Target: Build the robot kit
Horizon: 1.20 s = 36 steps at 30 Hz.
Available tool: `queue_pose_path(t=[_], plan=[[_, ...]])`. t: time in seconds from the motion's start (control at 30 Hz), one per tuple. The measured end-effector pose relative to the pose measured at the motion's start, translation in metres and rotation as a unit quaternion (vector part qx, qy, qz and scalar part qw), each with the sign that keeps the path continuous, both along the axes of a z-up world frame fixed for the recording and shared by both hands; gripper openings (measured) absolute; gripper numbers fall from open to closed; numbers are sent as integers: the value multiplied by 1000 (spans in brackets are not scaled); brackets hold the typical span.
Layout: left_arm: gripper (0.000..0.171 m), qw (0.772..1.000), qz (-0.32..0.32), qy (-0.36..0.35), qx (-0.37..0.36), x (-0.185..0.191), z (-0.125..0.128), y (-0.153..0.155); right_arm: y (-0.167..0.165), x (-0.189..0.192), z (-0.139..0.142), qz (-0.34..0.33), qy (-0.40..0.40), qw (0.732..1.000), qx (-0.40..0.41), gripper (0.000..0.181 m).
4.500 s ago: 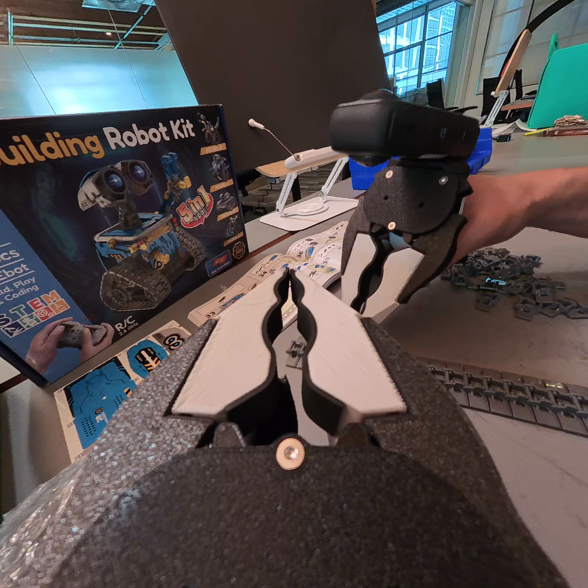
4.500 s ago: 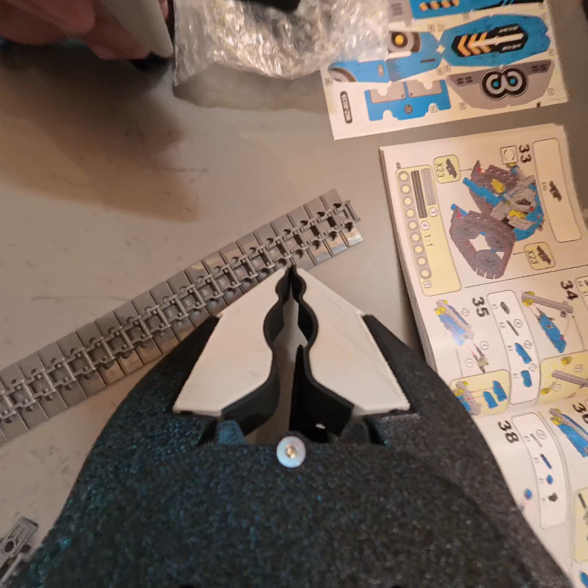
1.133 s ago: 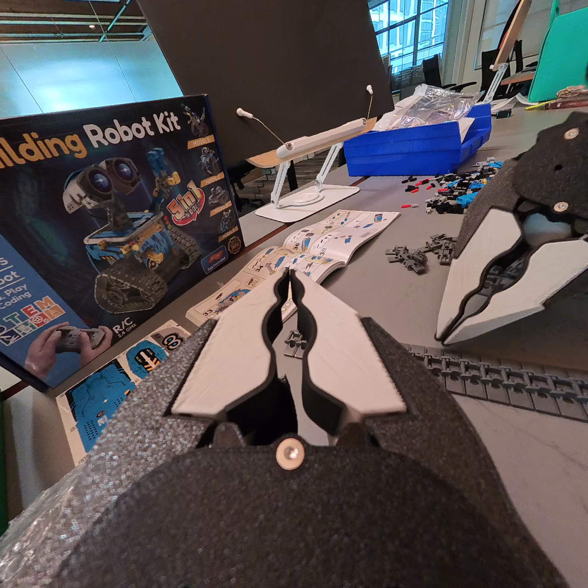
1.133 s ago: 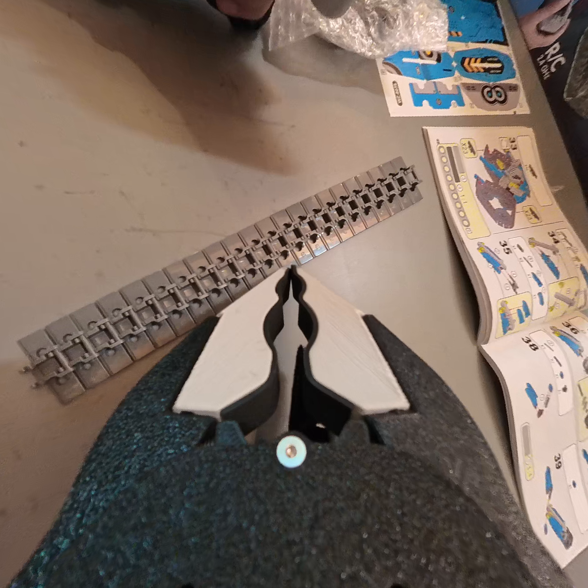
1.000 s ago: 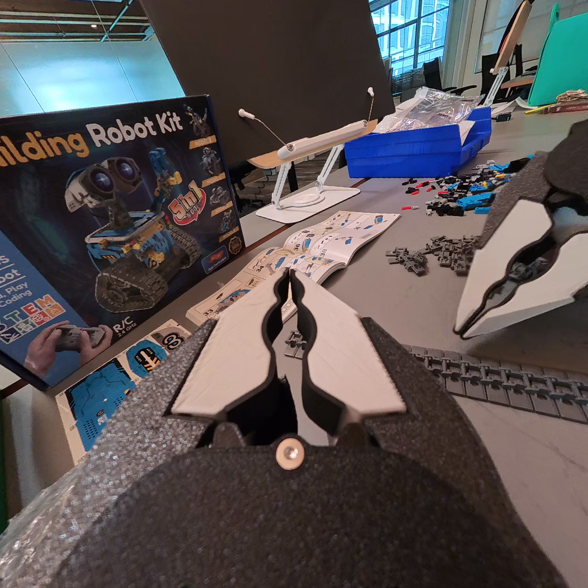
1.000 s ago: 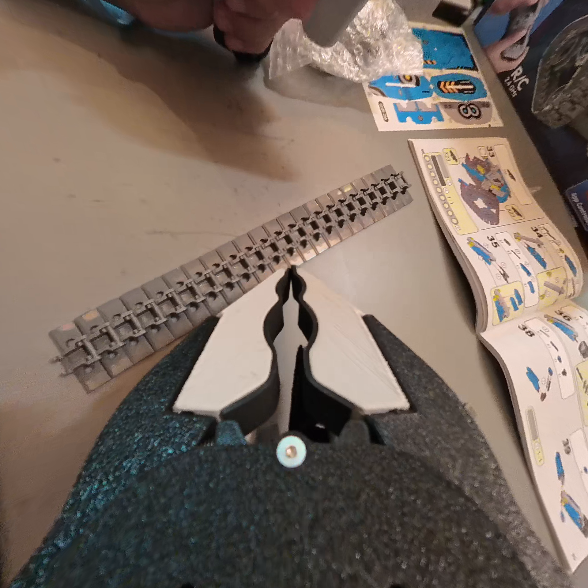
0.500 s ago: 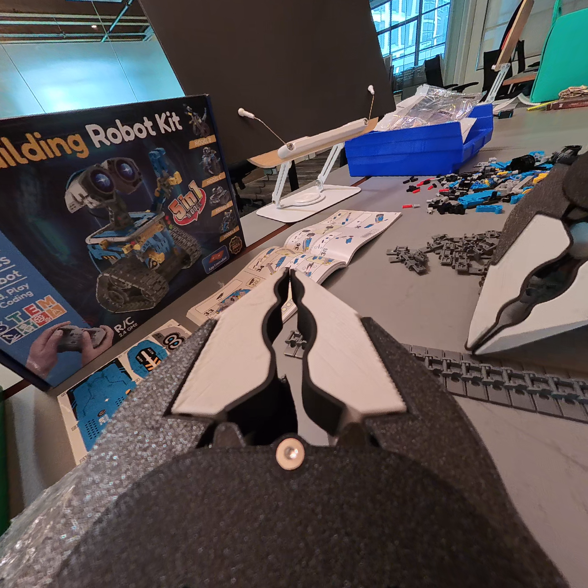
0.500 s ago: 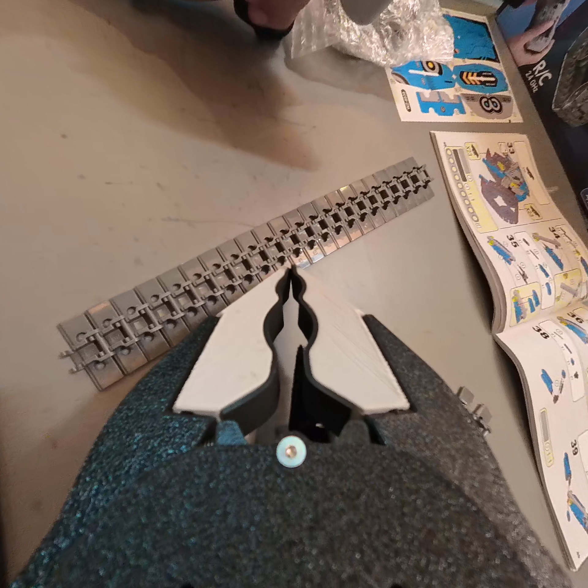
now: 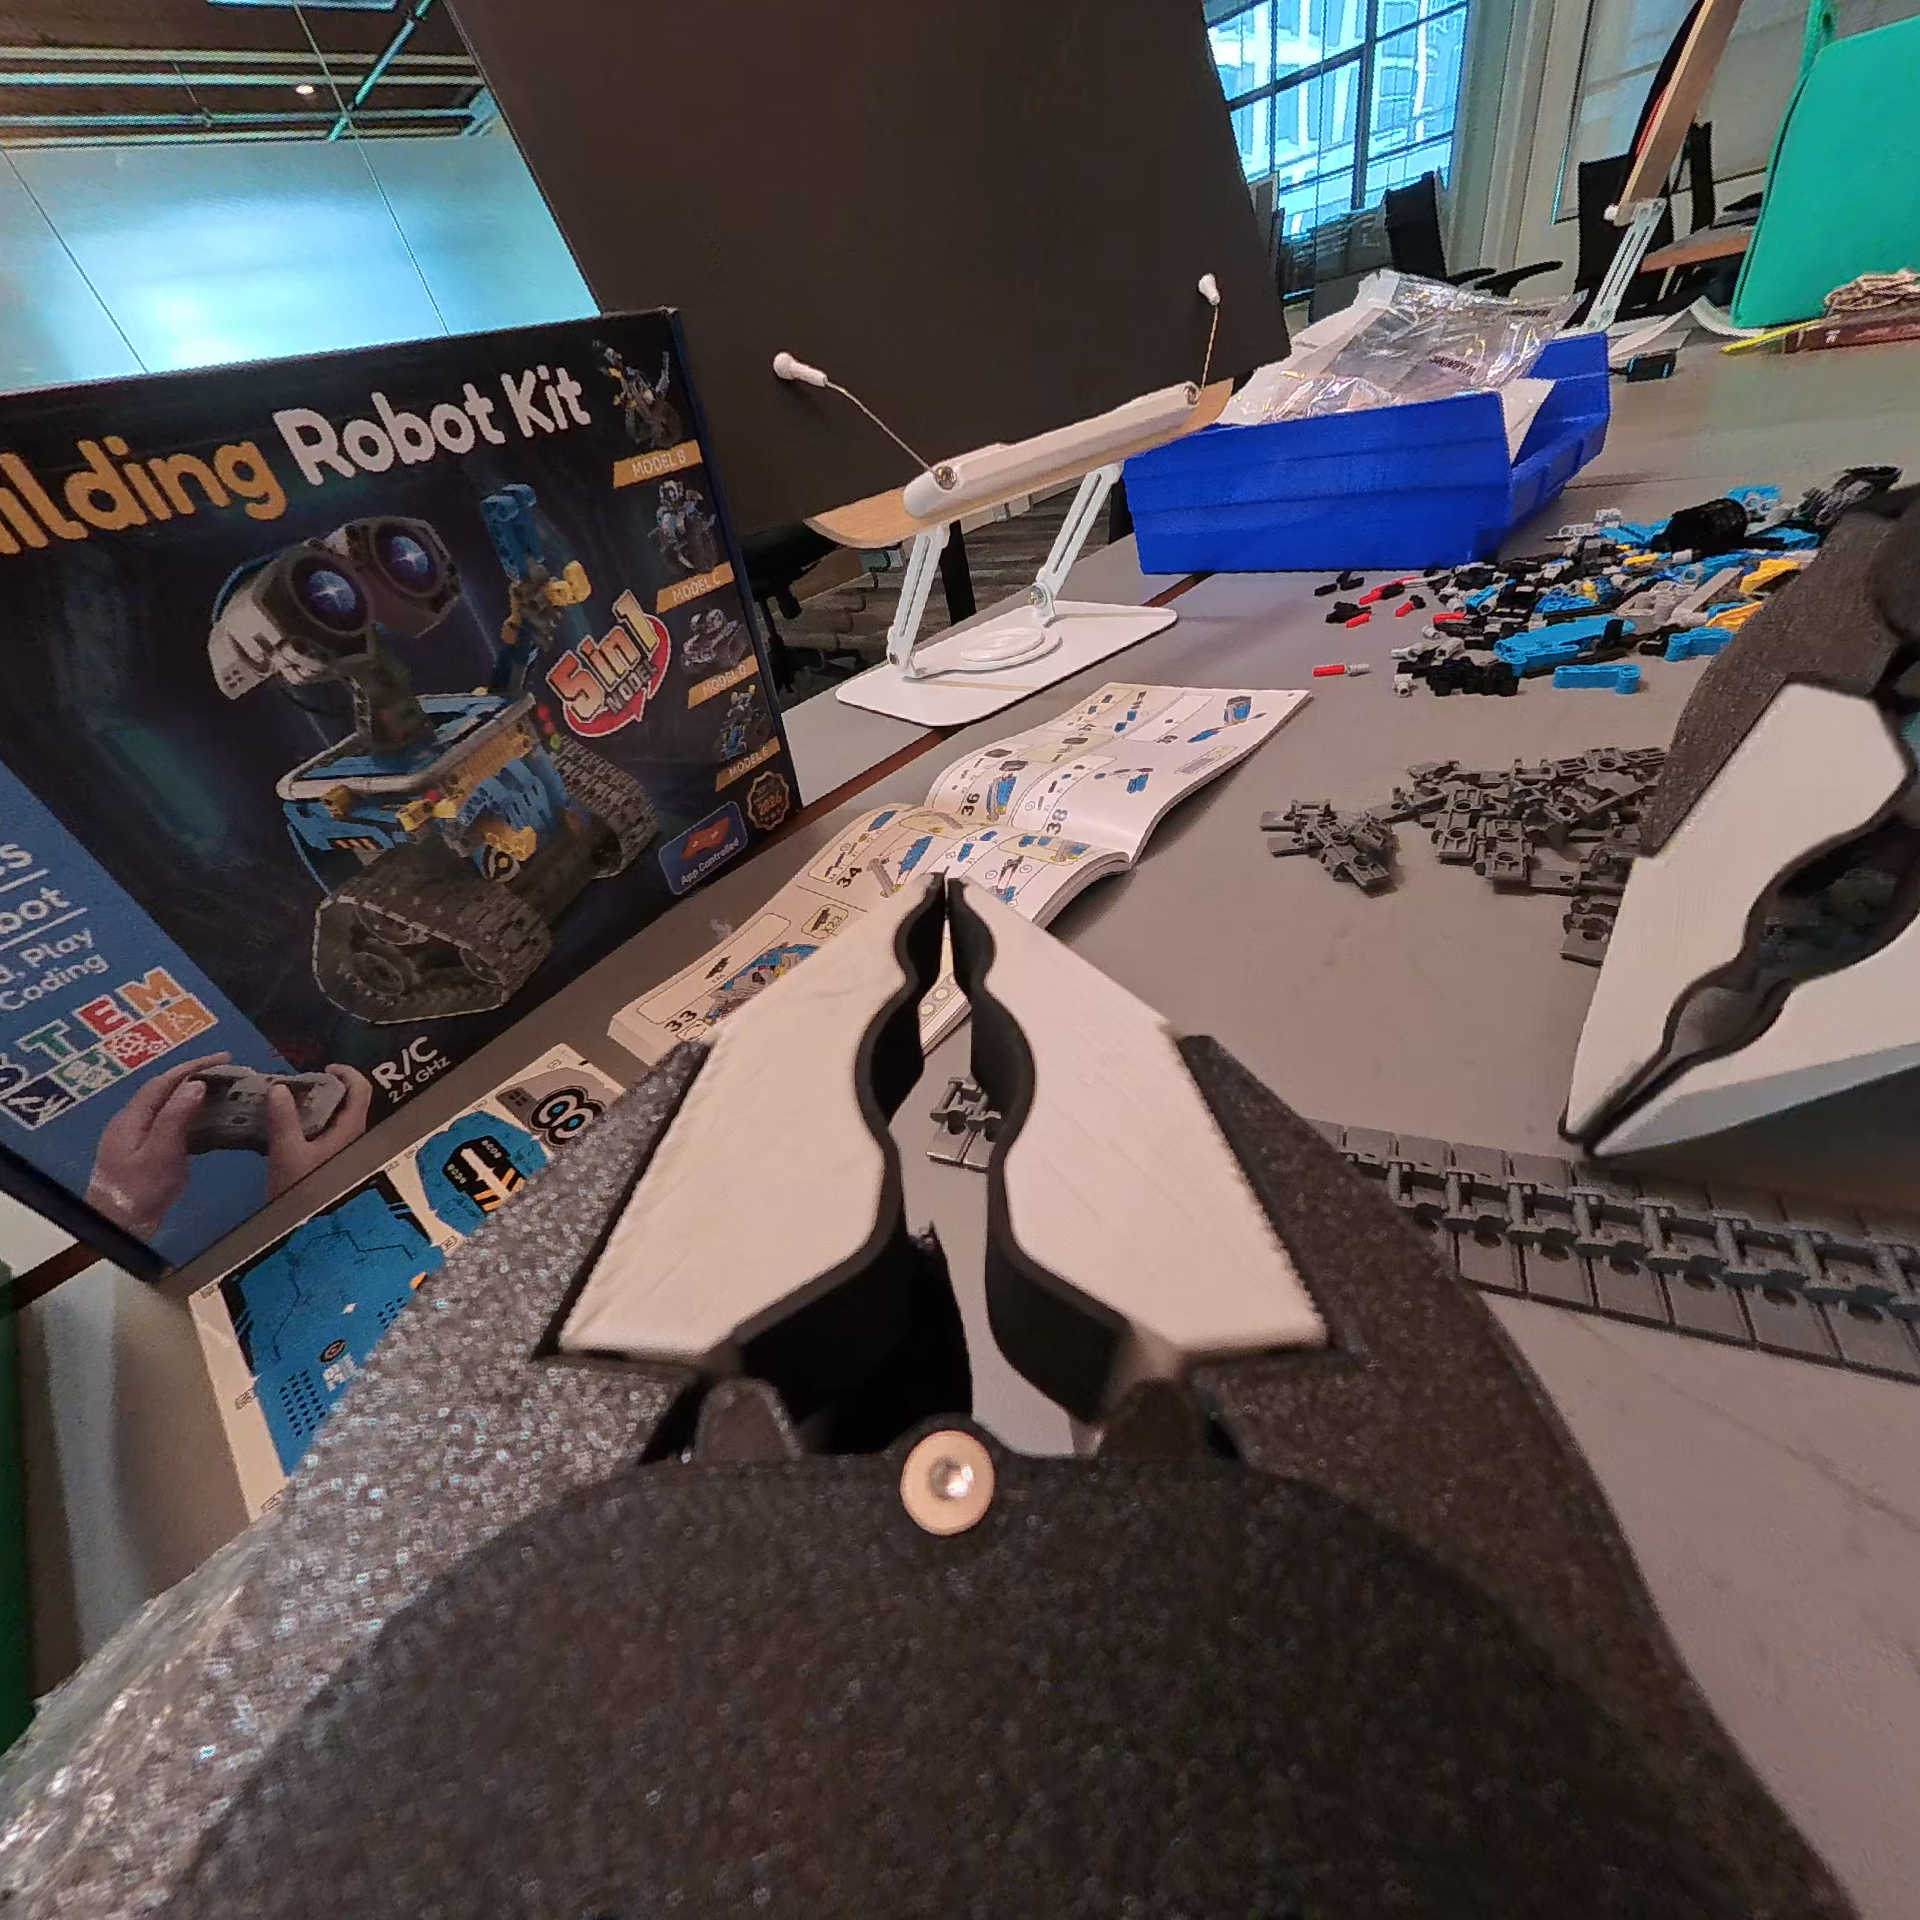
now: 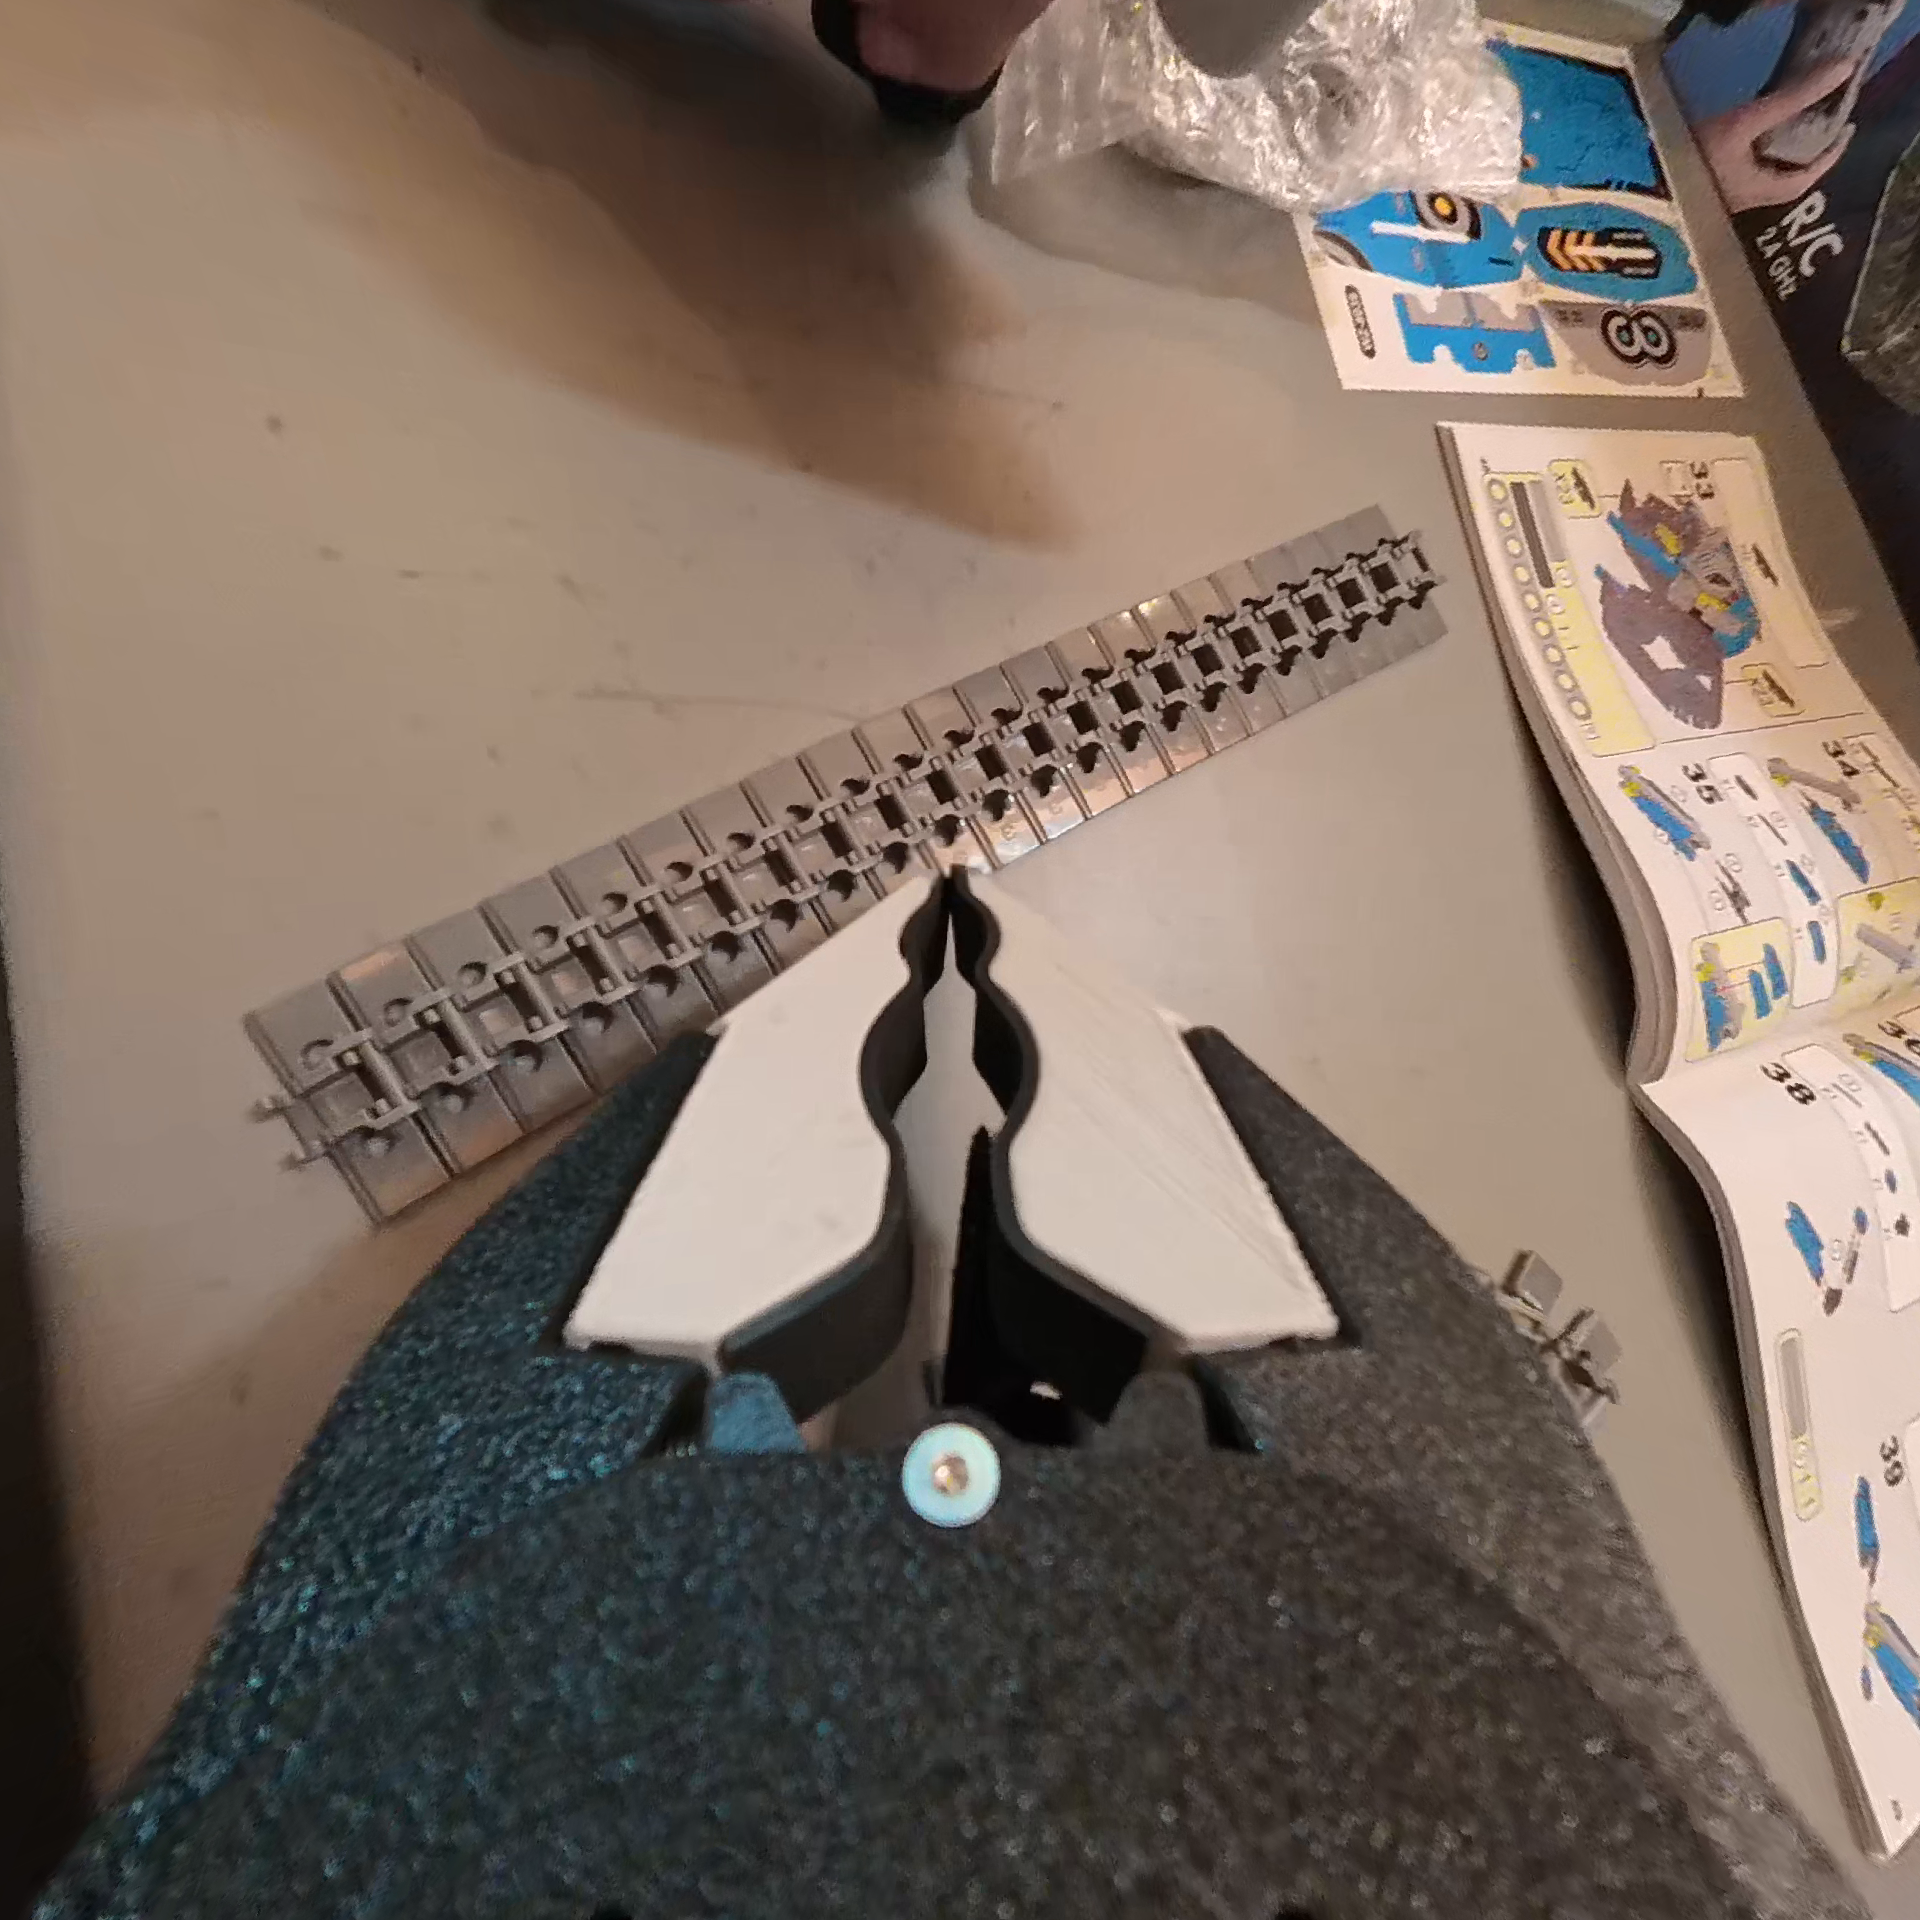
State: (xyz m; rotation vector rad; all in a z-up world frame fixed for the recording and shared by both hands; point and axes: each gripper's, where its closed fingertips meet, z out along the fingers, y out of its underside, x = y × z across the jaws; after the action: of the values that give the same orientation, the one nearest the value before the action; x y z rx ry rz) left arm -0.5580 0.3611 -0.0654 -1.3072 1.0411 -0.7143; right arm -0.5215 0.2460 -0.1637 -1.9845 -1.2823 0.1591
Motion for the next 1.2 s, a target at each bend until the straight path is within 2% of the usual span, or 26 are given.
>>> queue_pose_path(t=[0.13,0.53,0.8,0.97,1.2], plan=[[0,1000,0,-1,-2,0,0,0,-8,1,4,-4,28,1000,-12,0],[0,1000,0,0,-2,0,-1,0,-15,-4,-2,1,11,1000,-1,0],[0,1000,-1,6,4,1,-2,-1,-19,-1,8,-4,43,999,-1,0],[0,1000,-1,2,-1,1,-1,-1,-27,-1,-4,5,20,1000,-9,0],[0,1000,-1,-7,-15,-1,0,2,-27,2,1,-4,26,1000,2,0]])
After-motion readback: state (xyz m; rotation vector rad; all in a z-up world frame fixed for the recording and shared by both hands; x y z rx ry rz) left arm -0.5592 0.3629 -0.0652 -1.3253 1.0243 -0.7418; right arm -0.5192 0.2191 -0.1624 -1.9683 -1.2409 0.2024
